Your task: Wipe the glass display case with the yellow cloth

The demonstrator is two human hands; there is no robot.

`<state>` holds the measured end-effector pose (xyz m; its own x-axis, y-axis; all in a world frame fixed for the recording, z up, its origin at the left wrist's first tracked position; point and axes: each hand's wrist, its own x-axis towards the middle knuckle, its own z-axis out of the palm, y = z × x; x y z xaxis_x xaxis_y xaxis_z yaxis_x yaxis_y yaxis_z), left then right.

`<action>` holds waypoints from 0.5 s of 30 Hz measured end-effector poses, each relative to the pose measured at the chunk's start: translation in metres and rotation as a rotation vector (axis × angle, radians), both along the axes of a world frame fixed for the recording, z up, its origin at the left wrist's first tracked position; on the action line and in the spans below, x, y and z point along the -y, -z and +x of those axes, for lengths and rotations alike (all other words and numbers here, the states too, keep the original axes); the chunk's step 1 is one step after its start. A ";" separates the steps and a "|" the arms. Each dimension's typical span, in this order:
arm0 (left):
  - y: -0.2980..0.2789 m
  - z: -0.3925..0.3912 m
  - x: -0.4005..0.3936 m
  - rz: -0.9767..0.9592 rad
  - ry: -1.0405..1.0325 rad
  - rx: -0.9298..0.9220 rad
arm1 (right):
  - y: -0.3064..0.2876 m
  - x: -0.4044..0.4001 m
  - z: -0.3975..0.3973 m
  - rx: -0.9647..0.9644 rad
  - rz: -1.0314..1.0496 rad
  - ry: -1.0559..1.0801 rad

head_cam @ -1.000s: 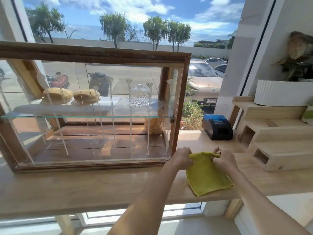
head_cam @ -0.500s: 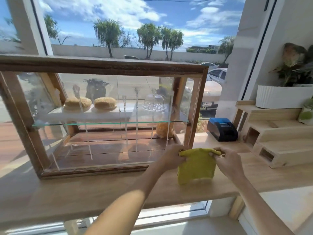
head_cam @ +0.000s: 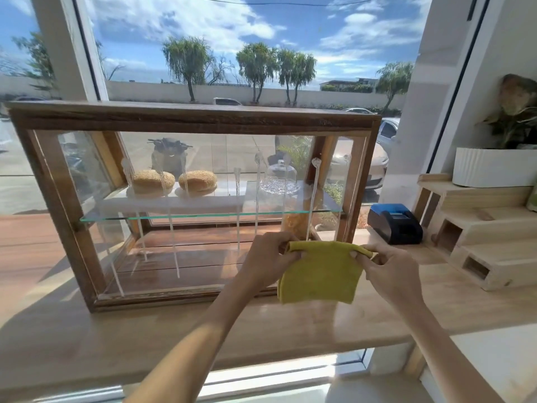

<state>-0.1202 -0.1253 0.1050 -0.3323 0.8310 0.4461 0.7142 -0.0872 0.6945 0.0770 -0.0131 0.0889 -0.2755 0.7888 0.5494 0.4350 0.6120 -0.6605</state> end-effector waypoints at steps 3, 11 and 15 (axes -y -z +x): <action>-0.019 -0.004 0.002 0.067 -0.005 0.057 | -0.011 -0.001 -0.009 -0.173 -0.077 -0.077; -0.077 -0.004 -0.013 0.266 -0.046 0.055 | -0.056 -0.018 -0.037 -0.549 -0.060 -0.103; -0.097 -0.001 -0.028 0.366 -0.098 -0.025 | -0.069 -0.034 -0.054 -0.660 -0.015 -0.081</action>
